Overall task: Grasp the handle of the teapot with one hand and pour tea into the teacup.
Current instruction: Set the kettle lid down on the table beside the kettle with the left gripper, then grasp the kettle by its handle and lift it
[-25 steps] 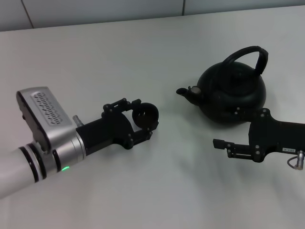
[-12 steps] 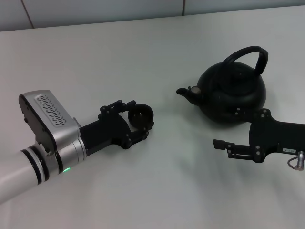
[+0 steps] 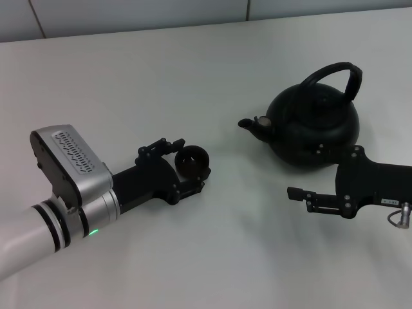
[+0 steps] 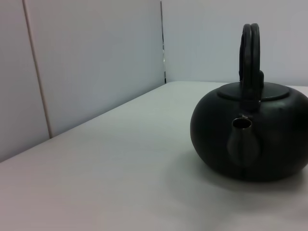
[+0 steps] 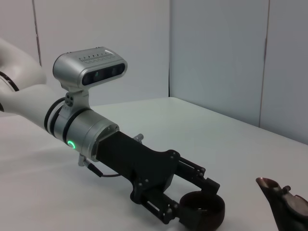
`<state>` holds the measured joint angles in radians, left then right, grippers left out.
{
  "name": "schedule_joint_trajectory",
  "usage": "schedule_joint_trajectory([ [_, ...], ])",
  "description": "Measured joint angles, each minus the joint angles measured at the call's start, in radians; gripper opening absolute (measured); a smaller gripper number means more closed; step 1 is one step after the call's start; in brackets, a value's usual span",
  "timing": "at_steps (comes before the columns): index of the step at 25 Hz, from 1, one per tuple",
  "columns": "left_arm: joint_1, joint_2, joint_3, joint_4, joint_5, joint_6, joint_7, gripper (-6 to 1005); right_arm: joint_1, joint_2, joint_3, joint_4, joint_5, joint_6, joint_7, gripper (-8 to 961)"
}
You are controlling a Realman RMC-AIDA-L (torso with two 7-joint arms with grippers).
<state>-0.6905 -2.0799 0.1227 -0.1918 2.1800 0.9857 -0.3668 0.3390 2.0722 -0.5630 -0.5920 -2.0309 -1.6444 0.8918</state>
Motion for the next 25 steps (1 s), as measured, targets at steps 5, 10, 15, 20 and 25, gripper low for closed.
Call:
schedule_joint_trajectory([
  [5, -0.001, 0.0, 0.0, 0.0, -0.001, -0.003, 0.0, 748, 0.0, 0.0, 0.0, 0.0, 0.0, 0.0, 0.002, 688],
  [10, 0.006, 0.002, -0.015, 0.001, 0.002, 0.03, 0.0, 786, 0.002, 0.001, 0.0, 0.0, 0.0, 0.001, 0.002, 688],
  [15, 0.074, 0.017, -0.015, 0.047, 0.001, 0.228, -0.013, 805, 0.002, 0.001, 0.0, 0.0, 0.0, 0.004, 0.002, 689],
  [20, 0.19, 0.02, -0.035, 0.237, -0.005, 0.498, -0.116, 805, 0.002, 0.0, 0.011, 0.0, 0.001, 0.007, 0.003, 689],
  [25, 0.278, 0.02, -0.026, 0.443, 0.001, 0.725, -0.297, 805, 0.006, 0.002, 0.027, 0.0, 0.002, 0.007, 0.005, 689],
])
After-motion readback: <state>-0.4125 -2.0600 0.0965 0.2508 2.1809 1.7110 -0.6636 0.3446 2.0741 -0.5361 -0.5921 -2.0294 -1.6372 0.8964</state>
